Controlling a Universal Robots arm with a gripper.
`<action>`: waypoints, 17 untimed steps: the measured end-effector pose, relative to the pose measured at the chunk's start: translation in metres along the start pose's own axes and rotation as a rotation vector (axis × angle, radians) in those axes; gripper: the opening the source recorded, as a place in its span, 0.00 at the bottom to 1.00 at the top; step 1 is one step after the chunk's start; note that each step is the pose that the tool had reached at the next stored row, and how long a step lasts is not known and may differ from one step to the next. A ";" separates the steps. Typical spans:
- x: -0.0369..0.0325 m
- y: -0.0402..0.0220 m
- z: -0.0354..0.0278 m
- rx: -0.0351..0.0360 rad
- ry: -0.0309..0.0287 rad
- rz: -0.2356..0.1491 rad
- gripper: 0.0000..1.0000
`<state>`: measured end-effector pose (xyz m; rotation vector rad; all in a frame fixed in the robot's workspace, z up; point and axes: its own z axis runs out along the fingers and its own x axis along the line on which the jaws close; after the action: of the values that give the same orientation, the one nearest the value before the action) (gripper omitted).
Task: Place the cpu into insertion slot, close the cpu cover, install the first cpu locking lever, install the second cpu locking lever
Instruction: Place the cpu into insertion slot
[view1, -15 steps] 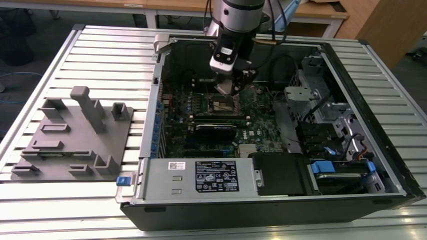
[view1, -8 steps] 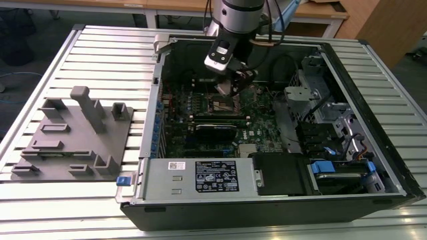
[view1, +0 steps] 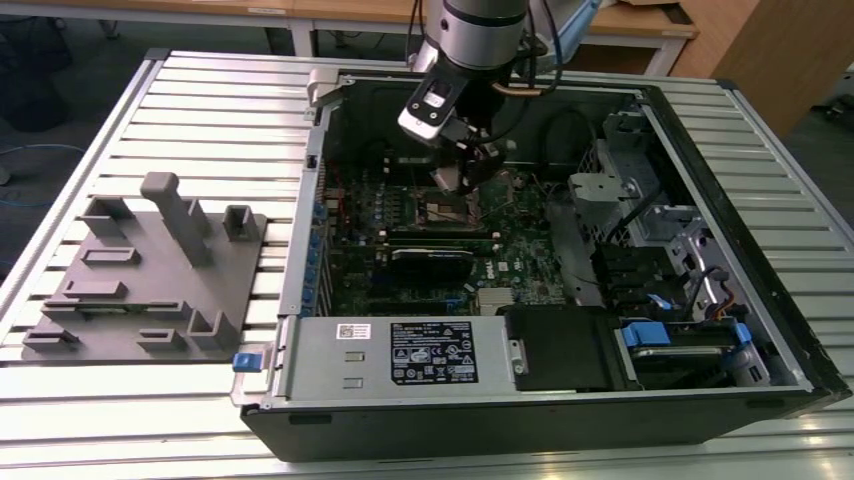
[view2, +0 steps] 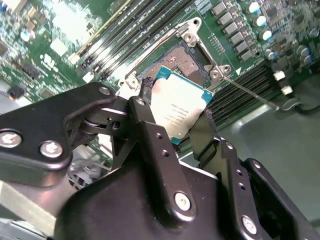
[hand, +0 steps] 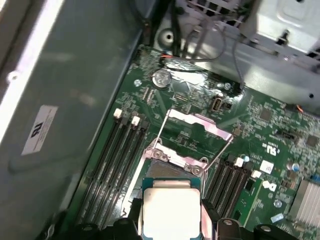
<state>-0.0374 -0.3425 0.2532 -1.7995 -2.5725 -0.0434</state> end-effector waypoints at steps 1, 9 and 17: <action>0.0000 0.0000 0.0000 0.0000 -0.0002 0.007 0.54; 0.0000 0.0000 0.0001 -0.0003 -0.0002 0.011 0.54; 0.0000 0.0000 0.0006 -0.0007 -0.0002 0.019 0.54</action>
<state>-0.0374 -0.3425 0.2526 -1.8238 -2.5556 -0.0441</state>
